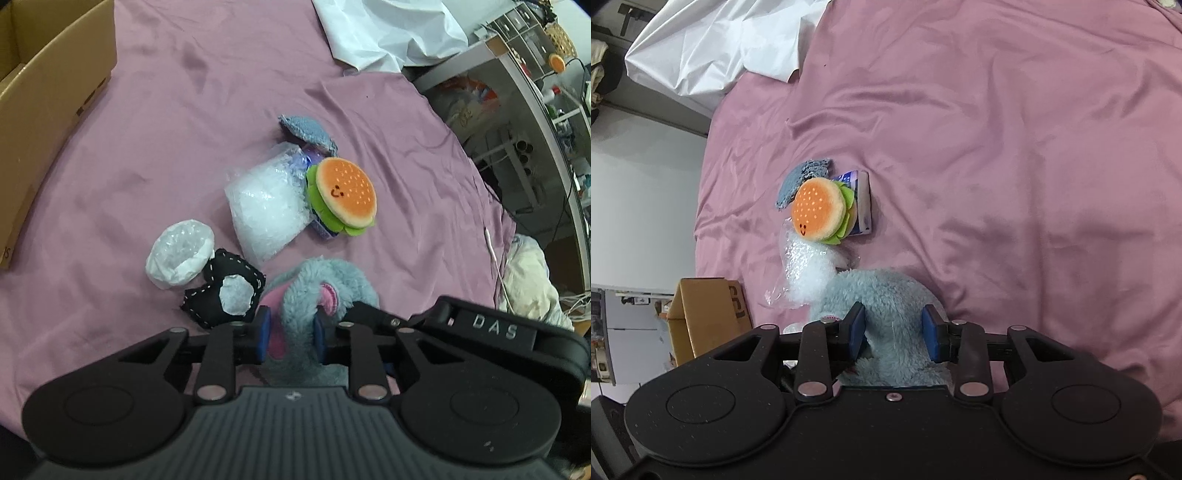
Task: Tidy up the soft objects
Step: 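Close both grippers on the grey plush, then lift the grey plush with both grippers and carry it over the cardboard box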
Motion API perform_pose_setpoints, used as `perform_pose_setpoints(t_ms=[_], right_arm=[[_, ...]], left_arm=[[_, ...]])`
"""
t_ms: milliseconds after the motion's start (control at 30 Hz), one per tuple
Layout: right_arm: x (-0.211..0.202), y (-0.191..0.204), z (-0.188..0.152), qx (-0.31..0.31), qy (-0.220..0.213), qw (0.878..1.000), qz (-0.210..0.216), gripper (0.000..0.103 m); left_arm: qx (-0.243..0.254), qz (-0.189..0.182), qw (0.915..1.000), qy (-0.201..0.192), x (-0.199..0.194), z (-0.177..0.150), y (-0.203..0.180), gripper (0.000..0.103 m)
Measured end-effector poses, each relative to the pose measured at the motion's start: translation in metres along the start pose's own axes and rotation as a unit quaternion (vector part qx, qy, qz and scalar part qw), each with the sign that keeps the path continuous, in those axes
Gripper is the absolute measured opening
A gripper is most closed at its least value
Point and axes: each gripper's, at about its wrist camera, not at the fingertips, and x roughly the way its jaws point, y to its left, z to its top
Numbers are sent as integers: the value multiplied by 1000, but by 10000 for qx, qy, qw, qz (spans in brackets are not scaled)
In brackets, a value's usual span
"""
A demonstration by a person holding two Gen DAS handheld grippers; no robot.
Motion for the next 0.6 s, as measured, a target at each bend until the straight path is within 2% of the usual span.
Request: perform_pose_setpoints(t_ms=[100,233,333,600], right_arm=[[1,3,-1,-101,44,9999,16,36],[0,7,-3,-236,35,9997,86,25],[-3,10,-3,-266,7,9993,258,21],[-16,26,-8,-627,-266,9962,538,20]], left_arm=[[-47,-31,10000,-62,-4,3,1,17],[50,-10,9998,-187,-13,7,-1,17],[51,-20,9996,-272,-20,10,0,17],[206,-75,9984,-513,-43,13,-1,17]])
